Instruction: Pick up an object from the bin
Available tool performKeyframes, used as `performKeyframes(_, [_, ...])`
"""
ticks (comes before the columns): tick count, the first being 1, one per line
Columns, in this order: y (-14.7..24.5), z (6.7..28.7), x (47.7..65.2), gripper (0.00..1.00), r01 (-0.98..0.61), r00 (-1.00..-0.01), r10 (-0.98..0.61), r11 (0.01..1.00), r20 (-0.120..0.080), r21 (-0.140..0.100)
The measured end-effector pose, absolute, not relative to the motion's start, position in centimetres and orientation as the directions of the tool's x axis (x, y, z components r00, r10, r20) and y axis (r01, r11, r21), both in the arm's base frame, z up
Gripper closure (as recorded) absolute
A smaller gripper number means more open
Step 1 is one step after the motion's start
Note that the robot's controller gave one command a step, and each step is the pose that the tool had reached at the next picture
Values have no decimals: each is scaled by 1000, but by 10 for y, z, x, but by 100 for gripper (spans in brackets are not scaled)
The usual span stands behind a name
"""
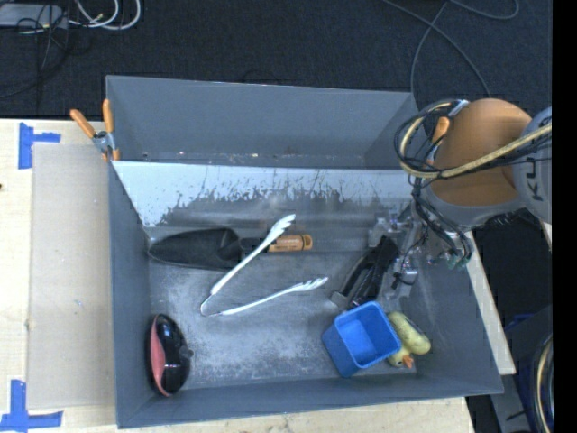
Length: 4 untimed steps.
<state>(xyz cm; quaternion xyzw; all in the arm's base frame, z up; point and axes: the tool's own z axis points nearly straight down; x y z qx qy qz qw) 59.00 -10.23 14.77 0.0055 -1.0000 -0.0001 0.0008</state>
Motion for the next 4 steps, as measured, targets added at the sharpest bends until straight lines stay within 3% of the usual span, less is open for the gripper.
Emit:
performKeyframes(1, [-102,148,590,0,-11,-1000,-11,1000,2,0])
performKeyframes(2, [-110,225,590,0,-20,-1000,-20,1000,3,1])
performKeyframes(3, [-85,249,605,0,1,-1000,1,1000,7,2])
performKeyframes(4, [-36,223,597,0,-1,-1000,-1,1000,1,0])
